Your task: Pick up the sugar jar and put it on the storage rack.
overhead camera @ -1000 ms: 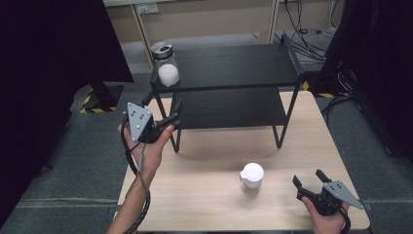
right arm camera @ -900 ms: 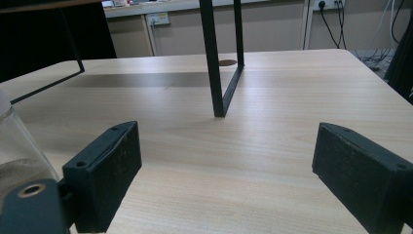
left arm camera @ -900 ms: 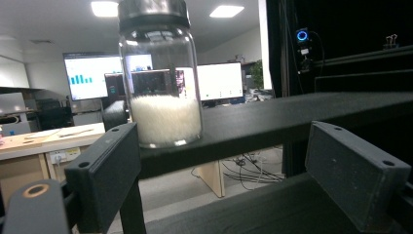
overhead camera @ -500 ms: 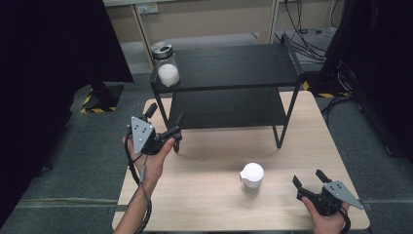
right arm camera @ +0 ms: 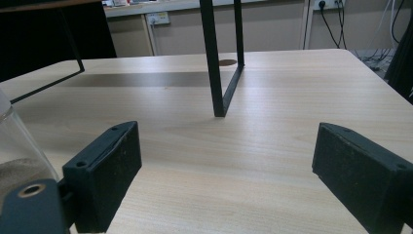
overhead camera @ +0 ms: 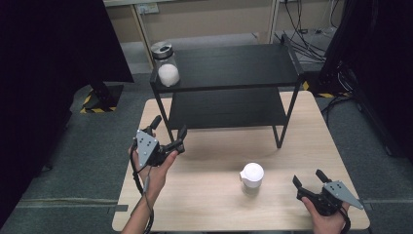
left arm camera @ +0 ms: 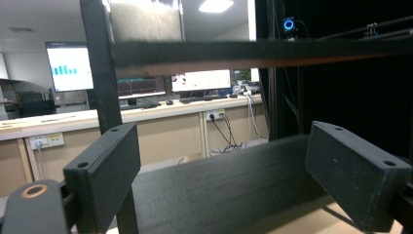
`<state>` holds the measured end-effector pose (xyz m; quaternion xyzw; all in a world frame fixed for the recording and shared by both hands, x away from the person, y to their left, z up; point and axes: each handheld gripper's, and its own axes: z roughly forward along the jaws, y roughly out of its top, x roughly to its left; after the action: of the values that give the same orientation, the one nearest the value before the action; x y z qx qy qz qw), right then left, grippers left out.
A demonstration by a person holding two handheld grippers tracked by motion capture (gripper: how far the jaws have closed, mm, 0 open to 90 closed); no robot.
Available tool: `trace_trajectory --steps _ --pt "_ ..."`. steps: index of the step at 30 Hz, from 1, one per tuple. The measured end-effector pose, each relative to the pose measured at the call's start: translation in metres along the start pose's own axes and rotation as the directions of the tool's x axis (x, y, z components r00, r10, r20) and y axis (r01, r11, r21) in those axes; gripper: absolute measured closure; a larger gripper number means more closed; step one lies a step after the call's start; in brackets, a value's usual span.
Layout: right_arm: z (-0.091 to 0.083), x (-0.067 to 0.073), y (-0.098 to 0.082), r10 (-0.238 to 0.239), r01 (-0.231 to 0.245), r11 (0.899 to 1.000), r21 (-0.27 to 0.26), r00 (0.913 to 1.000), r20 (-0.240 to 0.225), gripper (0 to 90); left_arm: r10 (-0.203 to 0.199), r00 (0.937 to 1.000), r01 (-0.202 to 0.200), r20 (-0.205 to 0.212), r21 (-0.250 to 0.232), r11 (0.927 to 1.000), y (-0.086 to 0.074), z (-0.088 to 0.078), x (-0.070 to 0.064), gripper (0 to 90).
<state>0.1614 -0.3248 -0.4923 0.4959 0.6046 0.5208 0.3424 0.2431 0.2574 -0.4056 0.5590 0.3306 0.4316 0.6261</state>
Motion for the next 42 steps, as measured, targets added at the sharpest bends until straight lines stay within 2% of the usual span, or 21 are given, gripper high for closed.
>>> trace_trajectory --steps 15,24,37,42 --pt "0.0 0.0 0.0 0.001 -0.001 1.0 0.001 1.0 0.0 10.9 -0.021 0.9998 0.021 0.005 0.048 0.9987 -0.034 -0.016 -0.004 12.2" --pt "0.0 0.0 0.0 0.0 0.0 1.0 0.0 1.0 0.0 10.9 -0.037 0.9993 0.036 0.007 0.09 0.9953 -0.051 -0.023 -0.005 12.1" --pt "0.0 0.0 0.0 0.001 -0.001 1.0 -0.001 1.0 0.002 10.9 -0.065 0.9978 0.066 -0.008 0.156 0.9856 -0.074 -0.026 -0.006 12.1" --pt "0.0 0.0 0.0 0.001 -0.001 1.0 -0.001 1.0 0.002 10.9 -0.091 0.9957 0.092 -0.013 0.18 0.9793 -0.079 -0.029 -0.006 12.2"
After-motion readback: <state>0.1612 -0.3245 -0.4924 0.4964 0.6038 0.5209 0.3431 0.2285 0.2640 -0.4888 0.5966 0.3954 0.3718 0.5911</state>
